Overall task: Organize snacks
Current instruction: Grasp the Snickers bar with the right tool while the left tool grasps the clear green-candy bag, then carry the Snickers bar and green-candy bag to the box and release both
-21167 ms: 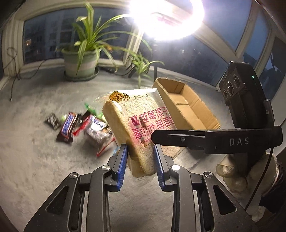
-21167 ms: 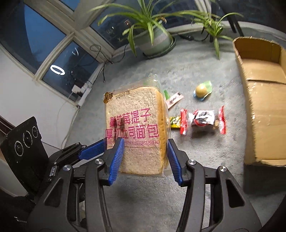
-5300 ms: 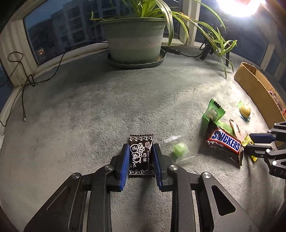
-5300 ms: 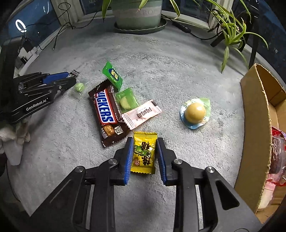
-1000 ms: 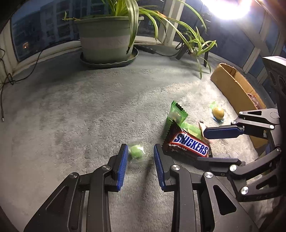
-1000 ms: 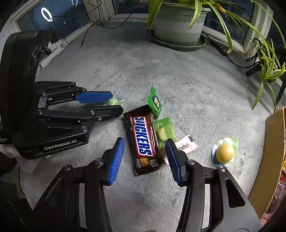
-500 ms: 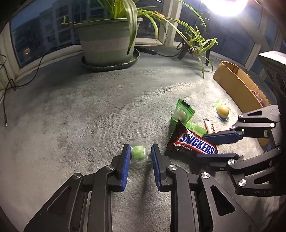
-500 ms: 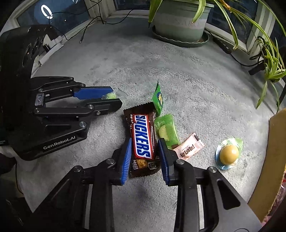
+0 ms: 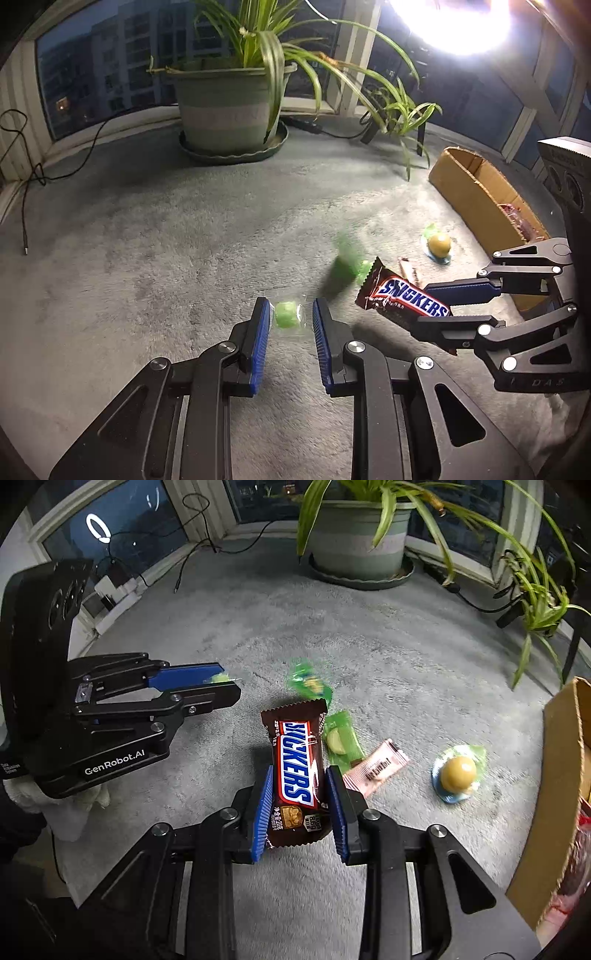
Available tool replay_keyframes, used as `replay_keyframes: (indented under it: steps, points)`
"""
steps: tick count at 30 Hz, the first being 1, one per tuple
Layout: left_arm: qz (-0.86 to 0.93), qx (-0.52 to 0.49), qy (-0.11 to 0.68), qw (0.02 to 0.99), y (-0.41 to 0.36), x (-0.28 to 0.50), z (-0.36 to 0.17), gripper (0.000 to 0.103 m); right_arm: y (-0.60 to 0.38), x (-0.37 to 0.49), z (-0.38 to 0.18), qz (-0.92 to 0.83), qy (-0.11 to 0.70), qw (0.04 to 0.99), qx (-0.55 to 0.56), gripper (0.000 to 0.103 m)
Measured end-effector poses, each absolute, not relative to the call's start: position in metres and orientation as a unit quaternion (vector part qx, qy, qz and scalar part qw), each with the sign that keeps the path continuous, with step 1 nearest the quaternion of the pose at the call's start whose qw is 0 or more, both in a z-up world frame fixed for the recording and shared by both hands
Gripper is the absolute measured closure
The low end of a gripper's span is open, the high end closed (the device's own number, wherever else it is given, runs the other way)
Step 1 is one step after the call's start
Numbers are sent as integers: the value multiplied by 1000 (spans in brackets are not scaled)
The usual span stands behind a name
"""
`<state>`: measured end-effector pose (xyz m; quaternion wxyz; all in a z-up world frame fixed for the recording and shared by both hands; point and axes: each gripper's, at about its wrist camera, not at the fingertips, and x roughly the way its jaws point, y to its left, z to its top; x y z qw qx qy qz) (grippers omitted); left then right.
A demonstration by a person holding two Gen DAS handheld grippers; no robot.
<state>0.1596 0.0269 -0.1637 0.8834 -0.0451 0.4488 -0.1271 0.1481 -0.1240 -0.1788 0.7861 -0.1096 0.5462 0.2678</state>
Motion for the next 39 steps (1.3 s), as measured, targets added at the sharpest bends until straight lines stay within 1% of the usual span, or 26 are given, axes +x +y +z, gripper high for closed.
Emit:
replay_keyframes:
  steps: [11,23,31,39]
  points:
    - [-151,-56,417,894,1,152,-131,81,-168,131,-124,256,510,817,-81,73]
    - [-195,-61,385,900,-62,163,-95,81,-263,125,-77,192,480,854,-66,73]
    - [-219,-74,372,899,-116,180,-81,81,-320,130,-68,146,471,868,-60,73]
    - [-238,-63,371,896,-173,204,-78,81,-367,143,-80,104,481,869,-54,73]
